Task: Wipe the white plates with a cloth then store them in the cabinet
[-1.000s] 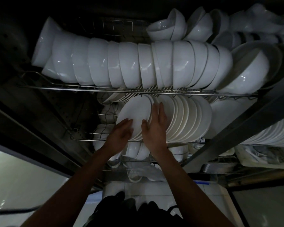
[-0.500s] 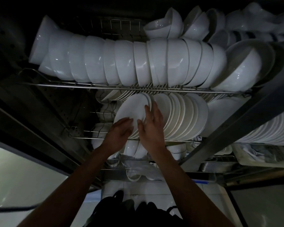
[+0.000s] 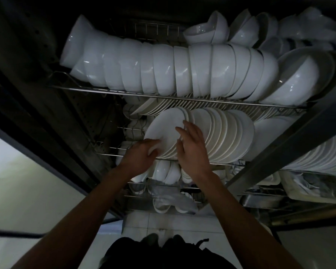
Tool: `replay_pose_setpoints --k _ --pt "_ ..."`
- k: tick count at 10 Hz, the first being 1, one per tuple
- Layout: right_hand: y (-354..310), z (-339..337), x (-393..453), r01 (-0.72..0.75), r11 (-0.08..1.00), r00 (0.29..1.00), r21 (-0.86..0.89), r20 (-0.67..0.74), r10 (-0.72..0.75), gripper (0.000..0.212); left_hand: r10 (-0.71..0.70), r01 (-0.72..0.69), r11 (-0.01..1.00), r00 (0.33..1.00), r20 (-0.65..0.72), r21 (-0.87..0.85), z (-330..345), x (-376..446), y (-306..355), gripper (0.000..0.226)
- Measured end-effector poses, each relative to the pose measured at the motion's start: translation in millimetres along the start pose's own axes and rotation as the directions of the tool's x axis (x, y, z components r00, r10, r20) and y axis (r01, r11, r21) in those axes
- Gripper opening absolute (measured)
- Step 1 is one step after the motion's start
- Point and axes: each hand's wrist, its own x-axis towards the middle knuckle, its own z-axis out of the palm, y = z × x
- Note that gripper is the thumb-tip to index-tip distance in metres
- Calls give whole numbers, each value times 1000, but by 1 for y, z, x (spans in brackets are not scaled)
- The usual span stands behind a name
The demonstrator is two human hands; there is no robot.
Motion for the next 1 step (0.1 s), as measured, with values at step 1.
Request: replay_pose_setpoints --k 1 --pt "-10 -1 -8 112 994 993 15 20 -113 35 -8 11 1000 997 -70 29 -8 -11 -3 41"
